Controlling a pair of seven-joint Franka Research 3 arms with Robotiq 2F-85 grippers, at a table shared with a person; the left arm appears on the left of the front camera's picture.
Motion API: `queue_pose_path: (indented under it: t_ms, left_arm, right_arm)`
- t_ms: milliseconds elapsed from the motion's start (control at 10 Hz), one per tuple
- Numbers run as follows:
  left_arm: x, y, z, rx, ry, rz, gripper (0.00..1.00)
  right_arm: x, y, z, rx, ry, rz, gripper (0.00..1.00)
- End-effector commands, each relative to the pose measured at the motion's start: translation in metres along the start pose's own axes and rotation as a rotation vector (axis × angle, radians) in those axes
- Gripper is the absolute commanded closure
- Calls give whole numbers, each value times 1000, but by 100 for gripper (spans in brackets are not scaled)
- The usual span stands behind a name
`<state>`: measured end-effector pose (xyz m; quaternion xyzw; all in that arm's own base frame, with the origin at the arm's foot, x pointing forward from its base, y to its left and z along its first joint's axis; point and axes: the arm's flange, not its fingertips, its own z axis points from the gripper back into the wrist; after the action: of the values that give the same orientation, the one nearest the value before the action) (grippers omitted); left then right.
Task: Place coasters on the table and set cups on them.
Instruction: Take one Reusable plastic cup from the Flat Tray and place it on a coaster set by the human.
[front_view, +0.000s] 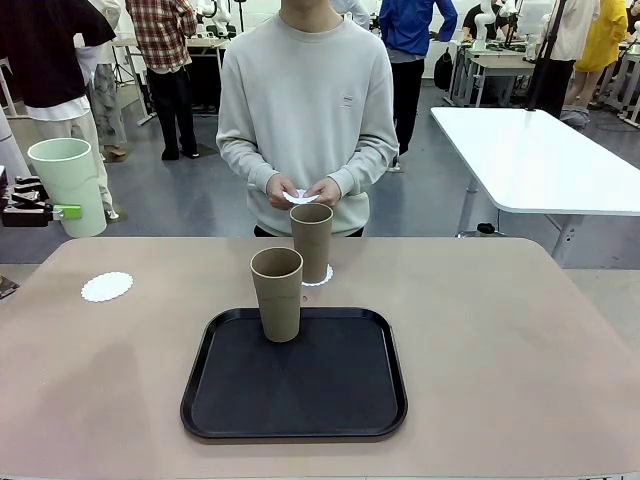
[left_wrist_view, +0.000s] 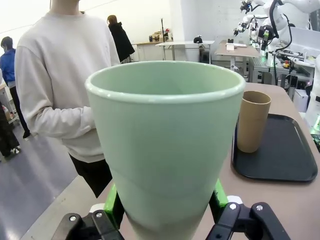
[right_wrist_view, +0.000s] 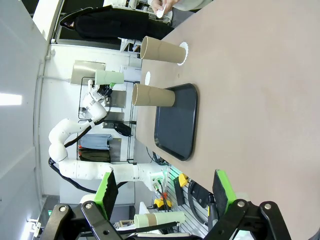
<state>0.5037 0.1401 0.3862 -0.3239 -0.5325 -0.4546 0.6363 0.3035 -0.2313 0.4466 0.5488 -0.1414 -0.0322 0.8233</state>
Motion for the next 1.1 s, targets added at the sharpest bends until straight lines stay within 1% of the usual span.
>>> queue_pose_path:
  t_ms: [0, 300, 500, 700, 900, 1000]
  left_arm:
    - [1, 1, 0, -18, -23, 0, 16]
    - [-2, -1, -2, -12, -9, 6, 16]
    - [-24, 17, -2, -25, 10, 46, 16]
    - [-42, 23, -4, -52, -26, 53, 16]
    - [-60, 25, -6, -74, 1, 77, 16]
    - [-68, 26, -4, -79, -14, 77, 16]
  right_arm:
    - [-2, 0, 1, -1, 8, 0, 0]
    - [-2, 0, 1, -1, 8, 0, 0]
    - [-2, 0, 1, -1, 8, 0, 0]
    - [-2, 0, 1, -1, 8, 0, 0]
    - [-2, 0, 1, -1, 8, 0, 0]
    - [-2, 0, 1, -1, 8, 0, 0]
